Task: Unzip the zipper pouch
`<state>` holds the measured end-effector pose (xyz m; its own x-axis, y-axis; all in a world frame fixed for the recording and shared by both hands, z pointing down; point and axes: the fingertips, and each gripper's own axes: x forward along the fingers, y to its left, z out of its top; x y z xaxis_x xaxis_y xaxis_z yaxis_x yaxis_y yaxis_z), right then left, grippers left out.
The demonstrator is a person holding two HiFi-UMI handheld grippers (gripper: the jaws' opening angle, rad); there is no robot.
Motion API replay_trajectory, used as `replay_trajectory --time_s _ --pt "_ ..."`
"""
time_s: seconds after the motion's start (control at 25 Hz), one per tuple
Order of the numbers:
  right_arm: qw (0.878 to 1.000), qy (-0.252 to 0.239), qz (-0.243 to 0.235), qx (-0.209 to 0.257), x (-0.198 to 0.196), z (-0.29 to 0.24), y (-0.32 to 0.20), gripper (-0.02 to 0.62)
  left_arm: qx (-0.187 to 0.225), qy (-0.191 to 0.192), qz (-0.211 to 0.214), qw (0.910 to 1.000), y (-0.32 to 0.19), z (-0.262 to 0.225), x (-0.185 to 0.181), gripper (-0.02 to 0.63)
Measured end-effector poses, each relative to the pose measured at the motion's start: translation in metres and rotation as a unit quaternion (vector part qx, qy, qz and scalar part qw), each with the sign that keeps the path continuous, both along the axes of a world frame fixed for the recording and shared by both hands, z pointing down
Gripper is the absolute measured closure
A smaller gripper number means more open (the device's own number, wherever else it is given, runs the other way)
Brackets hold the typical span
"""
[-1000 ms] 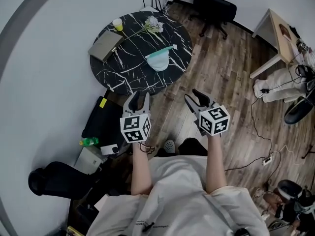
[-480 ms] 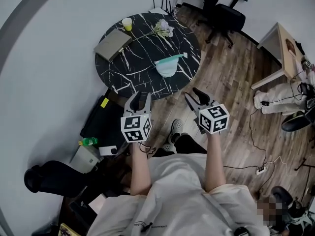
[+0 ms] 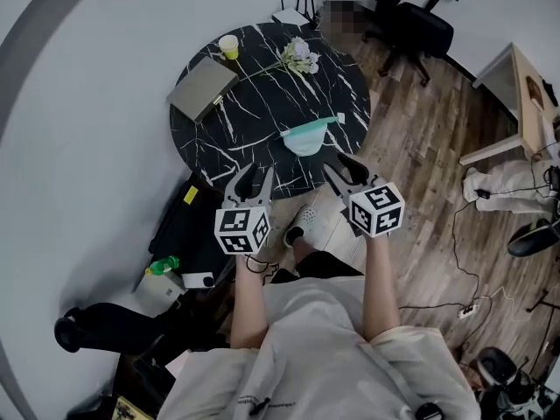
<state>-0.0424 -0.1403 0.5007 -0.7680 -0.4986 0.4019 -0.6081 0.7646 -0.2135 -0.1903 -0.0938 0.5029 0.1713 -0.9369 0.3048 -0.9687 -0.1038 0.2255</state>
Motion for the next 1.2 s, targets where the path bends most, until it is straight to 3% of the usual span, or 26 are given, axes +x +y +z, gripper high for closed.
replay_trajectory --time_s 0.28,0.52,0.8,1.04,1.2 --pt "0.999 -0.007 -0.032 -0.02 -0.034 0.015 -0.057 0.42 -0.017 0.011 0.042 0.9989 -0.073 0.026 0.0 0.462" --pt "0.998 0.002 -0.066 -0.023 -0.046 0.022 -0.088 0.423 -0.039 -0.002 0.097 0.9946 -0.109 0.066 0.005 0.462" --pt "0.995 0.007 -0.085 -0.041 -0.056 0.039 -0.114 0.426 -0.084 0.036 0.141 0.9858 -0.13 0.124 0.015 0.419" --pt "0.995 0.007 -0.089 -0.044 -0.058 0.039 -0.127 0.428 -0.083 0.064 0.159 0.9817 -0.139 0.14 0.025 0.419" --pt "0.995 0.009 -0.09 -0.046 -0.06 0.04 -0.134 0.428 -0.066 0.065 0.167 0.9816 -0.145 0.136 0.034 0.526"
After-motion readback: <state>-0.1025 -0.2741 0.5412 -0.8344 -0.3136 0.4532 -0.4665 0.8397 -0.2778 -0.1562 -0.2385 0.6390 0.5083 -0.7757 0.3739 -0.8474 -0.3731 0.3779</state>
